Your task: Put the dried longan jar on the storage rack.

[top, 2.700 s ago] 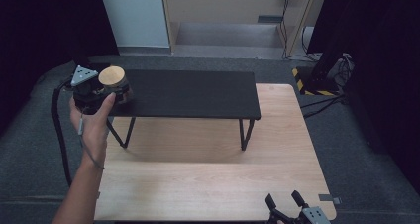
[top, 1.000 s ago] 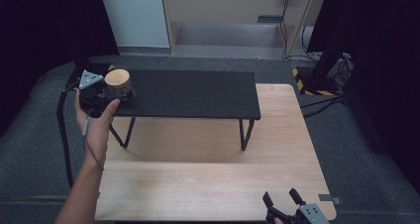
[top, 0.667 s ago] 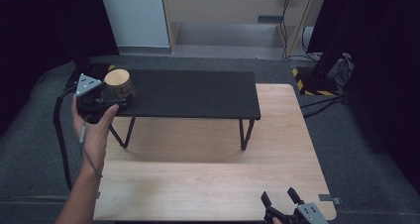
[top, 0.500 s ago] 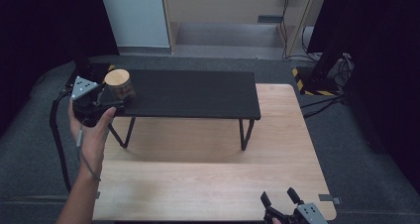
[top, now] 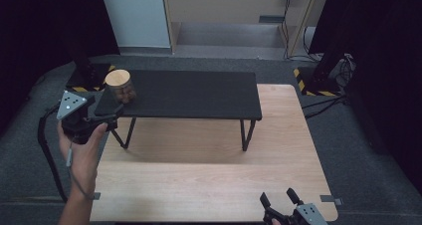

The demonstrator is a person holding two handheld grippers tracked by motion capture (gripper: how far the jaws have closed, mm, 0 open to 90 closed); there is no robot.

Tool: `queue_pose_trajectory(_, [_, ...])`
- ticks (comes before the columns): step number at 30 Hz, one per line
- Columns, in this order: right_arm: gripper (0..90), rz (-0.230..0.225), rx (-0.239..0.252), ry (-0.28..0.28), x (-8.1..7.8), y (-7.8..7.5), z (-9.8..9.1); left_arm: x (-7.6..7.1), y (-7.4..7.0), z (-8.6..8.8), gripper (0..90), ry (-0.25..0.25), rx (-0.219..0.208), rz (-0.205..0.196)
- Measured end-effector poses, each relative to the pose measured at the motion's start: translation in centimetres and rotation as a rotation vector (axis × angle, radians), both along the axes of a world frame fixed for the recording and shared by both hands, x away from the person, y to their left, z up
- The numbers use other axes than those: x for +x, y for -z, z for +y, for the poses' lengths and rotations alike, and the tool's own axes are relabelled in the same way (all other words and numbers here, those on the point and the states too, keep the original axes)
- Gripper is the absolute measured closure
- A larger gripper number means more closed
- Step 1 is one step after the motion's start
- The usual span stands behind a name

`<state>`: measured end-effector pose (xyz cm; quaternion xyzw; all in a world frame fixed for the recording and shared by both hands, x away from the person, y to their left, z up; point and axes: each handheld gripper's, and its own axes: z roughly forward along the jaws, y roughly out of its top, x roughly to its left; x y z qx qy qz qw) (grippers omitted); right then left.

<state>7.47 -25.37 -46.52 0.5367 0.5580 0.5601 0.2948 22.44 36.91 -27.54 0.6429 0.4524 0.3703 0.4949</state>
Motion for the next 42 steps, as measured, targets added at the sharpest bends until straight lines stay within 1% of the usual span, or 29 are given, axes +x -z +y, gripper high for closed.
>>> queue_pose_trajectory(3, [3.4, 0.0, -0.002, -0.005, 0.0, 0.0, 0.0, -0.4, 0.6, 0.3, 3.3, 0.008, -0.02, 0.007])
queue_pose_trajectory(8, [3.3, -0.002, -0.001, -0.006, 0.0, 0.0, 0.1, -1.5, 1.6, 0.4, 3.3, 0.007, -0.029, 0.0])
queue_pose_trajectory(13, [3.3, -0.005, 0.0, -0.007, -0.1, 0.2, 0.2, -2.6, 2.8, 0.2, 3.5, -0.004, -0.027, -0.001])
queue_pose_trajectory(16, [3.3, -0.003, -0.003, -0.012, 0.0, 0.2, 0.2, -3.3, 4.0, 0.2, 4.2, -0.004, -0.042, -0.006])
queue_pose_trajectory(19, [3.3, -0.002, -0.001, -0.017, 0.1, 0.3, 0.3, -3.8, 4.9, 0.1, 4.7, -0.007, -0.045, 0.004])
queue_pose_trajectory(22, [3.3, -0.001, -0.002, -0.02, 0.1, 0.3, 0.3, -4.4, 6.2, 0.2, 4.2, -0.017, -0.059, 0.01])
queue_pose_trajectory(25, [3.4, -0.001, -0.002, -0.021, 0.0, 0.3, 0.3, -4.8, 7.0, 0.3, 3.7, -0.025, -0.06, 0.014])
queue_pose_trajectory(30, [3.3, 0.0, -0.001, -0.021, -0.1, 0.4, 0.3, -5.6, 7.9, 0.2, 3.6, -0.032, -0.051, 0.014])
queue_pose_trajectory(35, [3.4, 0.003, -0.002, -0.023, -0.1, 0.4, 0.3, -6.5, 8.8, -0.1, 3.5, -0.04, -0.041, 0.017])
queue_pose_trajectory(38, [3.3, 0.004, -0.003, -0.025, -0.1, 0.5, 0.4, -7.1, 9.6, -0.4, 3.5, -0.05, -0.036, 0.014])
queue_pose_trajectory(42, [3.3, 0.002, -0.003, -0.025, -0.2, 0.5, 0.5, -7.4, 10.6, -0.5, 3.3, -0.055, -0.037, 0.026])
